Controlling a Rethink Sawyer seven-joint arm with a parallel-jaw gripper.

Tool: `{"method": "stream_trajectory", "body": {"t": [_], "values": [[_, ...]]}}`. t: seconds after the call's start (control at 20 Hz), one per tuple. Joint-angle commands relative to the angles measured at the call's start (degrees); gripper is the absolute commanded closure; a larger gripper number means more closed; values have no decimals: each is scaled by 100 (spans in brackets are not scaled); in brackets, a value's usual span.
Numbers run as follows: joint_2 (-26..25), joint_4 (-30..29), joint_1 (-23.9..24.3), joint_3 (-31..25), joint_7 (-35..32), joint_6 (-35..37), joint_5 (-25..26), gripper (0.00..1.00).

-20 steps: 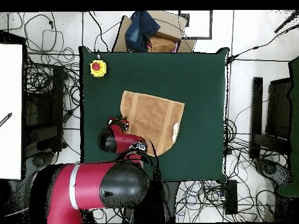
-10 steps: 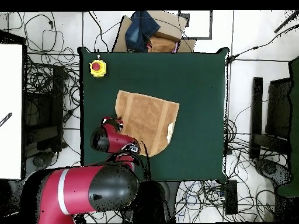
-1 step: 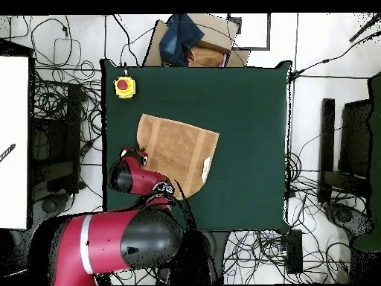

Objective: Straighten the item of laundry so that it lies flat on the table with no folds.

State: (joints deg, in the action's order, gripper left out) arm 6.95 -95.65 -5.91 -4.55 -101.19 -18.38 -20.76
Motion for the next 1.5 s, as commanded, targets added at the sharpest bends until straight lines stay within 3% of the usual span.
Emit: {"method": "stream_trajectory", "body": {"t": [0.05, 0.7, 0.9, 1.5], "values": [[20, -301, 224, -808, -1871, -266, 34, 100], [13, -242, 370, -1033, -1741, -566, 231, 100], [144, -461, 420, -1164, -1868, -476, 80, 100], [62, -351, 501, -1425, -1896, -751, 101, 100]]}}
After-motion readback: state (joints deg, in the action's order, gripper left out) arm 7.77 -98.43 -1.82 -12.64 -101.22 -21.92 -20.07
